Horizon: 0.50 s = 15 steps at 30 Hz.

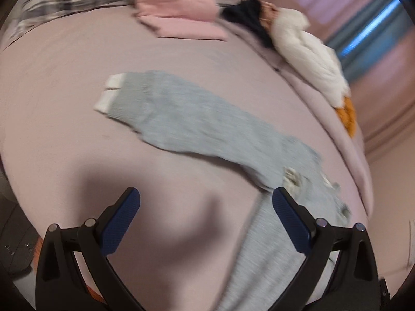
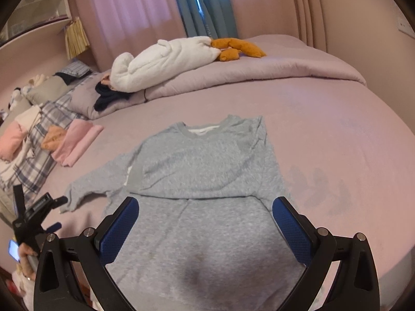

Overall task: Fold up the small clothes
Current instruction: 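Move the left gripper toward the other sleeve cuff, then close the left gripper on the grey sleeve cuff with white lining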

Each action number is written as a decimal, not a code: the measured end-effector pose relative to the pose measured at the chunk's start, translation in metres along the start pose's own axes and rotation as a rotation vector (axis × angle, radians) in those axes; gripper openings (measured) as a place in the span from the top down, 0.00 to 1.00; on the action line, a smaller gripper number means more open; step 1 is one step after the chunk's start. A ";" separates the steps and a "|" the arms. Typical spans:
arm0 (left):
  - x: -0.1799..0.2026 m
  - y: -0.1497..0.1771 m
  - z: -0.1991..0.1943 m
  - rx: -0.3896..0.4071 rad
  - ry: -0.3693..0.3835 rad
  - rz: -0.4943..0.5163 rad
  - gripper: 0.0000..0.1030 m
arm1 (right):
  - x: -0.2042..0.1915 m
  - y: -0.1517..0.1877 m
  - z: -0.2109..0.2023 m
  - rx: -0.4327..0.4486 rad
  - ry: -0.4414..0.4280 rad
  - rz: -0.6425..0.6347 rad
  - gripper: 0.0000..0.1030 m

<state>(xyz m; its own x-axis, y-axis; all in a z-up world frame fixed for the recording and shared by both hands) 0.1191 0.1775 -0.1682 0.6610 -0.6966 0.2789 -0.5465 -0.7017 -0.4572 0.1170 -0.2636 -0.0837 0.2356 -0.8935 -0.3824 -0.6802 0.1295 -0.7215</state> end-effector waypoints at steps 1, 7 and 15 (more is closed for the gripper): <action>-0.007 -0.003 0.005 -0.001 -0.022 -0.018 0.02 | 0.001 0.000 0.002 -0.005 0.002 0.007 0.01; -0.037 -0.016 0.028 -0.030 -0.045 -0.114 0.08 | 0.003 0.001 0.009 -0.033 0.006 0.033 0.01; -0.052 -0.032 0.039 -0.021 -0.049 -0.186 0.19 | 0.002 0.000 0.018 -0.058 0.016 0.036 0.01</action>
<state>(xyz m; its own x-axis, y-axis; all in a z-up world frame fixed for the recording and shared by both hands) 0.1219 0.2415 -0.2007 0.7757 -0.5466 0.3155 -0.4224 -0.8210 -0.3840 0.1296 -0.2577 -0.0951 0.1990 -0.8956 -0.3979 -0.7273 0.1372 -0.6724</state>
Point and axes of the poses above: each gripper's, at about its wrist camera, not at the fingertips, and z roughly the way its jaws point, x to its right, y to its underside, the point moved 4 cm from there along z, roughly the way its jaws point, and after that the axes turned 12 degrees about -y, right-handed, at the moved point
